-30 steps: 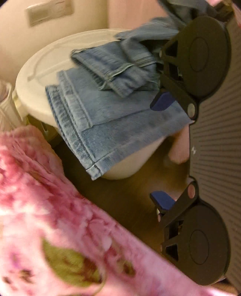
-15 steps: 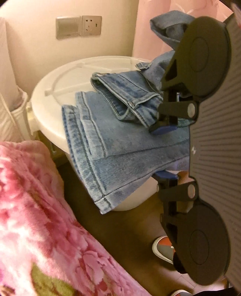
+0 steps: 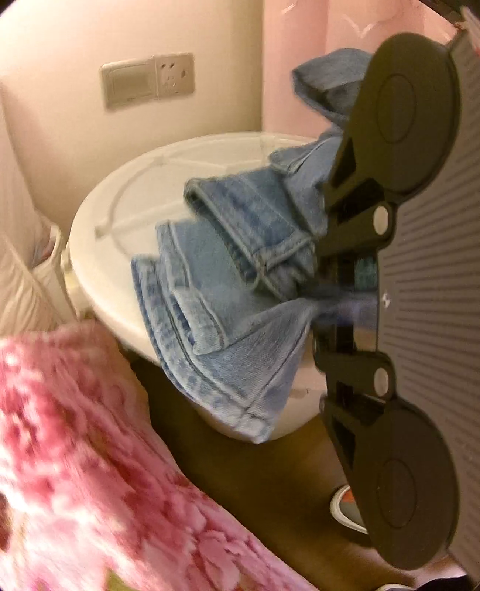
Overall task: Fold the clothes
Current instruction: 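Close the left gripper on a jeans leg while the right gripper grasps the waistband, then carry the jeans with both grippers and drop them onto the bed, then move both grippers back toward the crumpled jeans on the bed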
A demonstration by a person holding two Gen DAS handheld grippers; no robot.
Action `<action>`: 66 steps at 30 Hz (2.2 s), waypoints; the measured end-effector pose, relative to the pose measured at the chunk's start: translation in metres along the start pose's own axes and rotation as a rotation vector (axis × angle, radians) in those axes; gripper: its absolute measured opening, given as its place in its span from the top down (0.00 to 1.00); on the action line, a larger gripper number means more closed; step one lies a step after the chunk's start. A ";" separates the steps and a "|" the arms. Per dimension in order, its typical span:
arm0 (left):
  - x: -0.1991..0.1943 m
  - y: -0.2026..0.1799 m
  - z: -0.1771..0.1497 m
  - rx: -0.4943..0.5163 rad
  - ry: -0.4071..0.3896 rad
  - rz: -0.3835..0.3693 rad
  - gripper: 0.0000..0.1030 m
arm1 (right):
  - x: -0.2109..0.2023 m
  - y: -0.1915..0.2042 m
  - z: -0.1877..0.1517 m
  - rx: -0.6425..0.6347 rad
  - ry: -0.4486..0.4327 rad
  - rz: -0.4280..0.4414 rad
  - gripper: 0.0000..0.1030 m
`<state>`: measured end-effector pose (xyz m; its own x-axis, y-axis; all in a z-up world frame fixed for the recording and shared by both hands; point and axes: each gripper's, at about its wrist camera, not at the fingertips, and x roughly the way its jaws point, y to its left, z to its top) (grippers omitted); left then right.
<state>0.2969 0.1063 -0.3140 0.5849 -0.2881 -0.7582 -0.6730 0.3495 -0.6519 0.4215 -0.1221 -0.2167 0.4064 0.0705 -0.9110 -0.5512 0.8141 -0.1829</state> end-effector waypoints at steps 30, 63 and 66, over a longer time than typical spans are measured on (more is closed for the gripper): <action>-0.680 0.217 -0.163 -0.124 -1.247 0.101 0.96 | -0.322 0.365 -0.021 -0.286 -0.126 1.283 0.77; -0.644 0.287 -0.441 -0.902 -0.883 0.778 0.41 | -0.444 0.544 -0.300 -1.421 -0.154 0.915 0.28; -0.625 0.262 -0.442 -0.909 -0.879 0.785 0.40 | -0.427 0.521 -0.294 -1.436 -0.137 0.901 0.28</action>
<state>-0.4452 -0.0167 -0.0157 -0.1950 0.4383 -0.8774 -0.7898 -0.6006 -0.1245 -0.2531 0.1024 -0.0319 -0.3669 0.2922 -0.8832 -0.7600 -0.6416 0.1035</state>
